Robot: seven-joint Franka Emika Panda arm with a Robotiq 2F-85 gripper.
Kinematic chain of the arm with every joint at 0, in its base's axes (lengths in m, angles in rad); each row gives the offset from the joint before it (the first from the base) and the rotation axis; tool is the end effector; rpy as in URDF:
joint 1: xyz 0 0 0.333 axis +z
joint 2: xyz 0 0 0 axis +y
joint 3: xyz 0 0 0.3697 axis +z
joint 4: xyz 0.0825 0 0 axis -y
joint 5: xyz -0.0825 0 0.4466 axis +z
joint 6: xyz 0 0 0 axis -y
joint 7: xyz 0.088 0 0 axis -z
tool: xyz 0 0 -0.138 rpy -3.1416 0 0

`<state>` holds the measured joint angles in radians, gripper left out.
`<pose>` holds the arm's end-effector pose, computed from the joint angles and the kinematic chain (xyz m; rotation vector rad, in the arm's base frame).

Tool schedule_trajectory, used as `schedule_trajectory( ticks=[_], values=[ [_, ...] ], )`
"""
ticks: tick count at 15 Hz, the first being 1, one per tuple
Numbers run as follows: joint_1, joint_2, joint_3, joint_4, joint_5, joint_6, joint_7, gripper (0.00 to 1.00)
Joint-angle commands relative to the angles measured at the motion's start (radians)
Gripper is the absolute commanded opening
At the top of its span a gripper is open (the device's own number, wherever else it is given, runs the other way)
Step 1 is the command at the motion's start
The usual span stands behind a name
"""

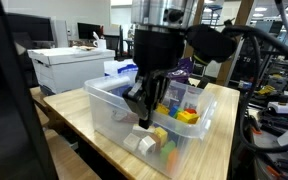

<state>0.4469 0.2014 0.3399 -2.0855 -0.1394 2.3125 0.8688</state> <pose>0.4567 0.4452 0.3192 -3.1369 -0.0041 -0.0859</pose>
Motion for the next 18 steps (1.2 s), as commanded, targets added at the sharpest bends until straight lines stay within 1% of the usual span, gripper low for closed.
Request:
schedule_trajectory(
  ticks=[1,9,18],
  values=[
    [-0.025,-0.097,-0.004,-0.077,0.070,0.040,-0.061,0.05],
    [-0.049,-0.201,-0.009,-0.158,0.099,0.079,-0.052,0.05],
    [-0.056,-0.255,0.000,-0.201,0.129,0.136,-0.098,0.05]
  ],
)
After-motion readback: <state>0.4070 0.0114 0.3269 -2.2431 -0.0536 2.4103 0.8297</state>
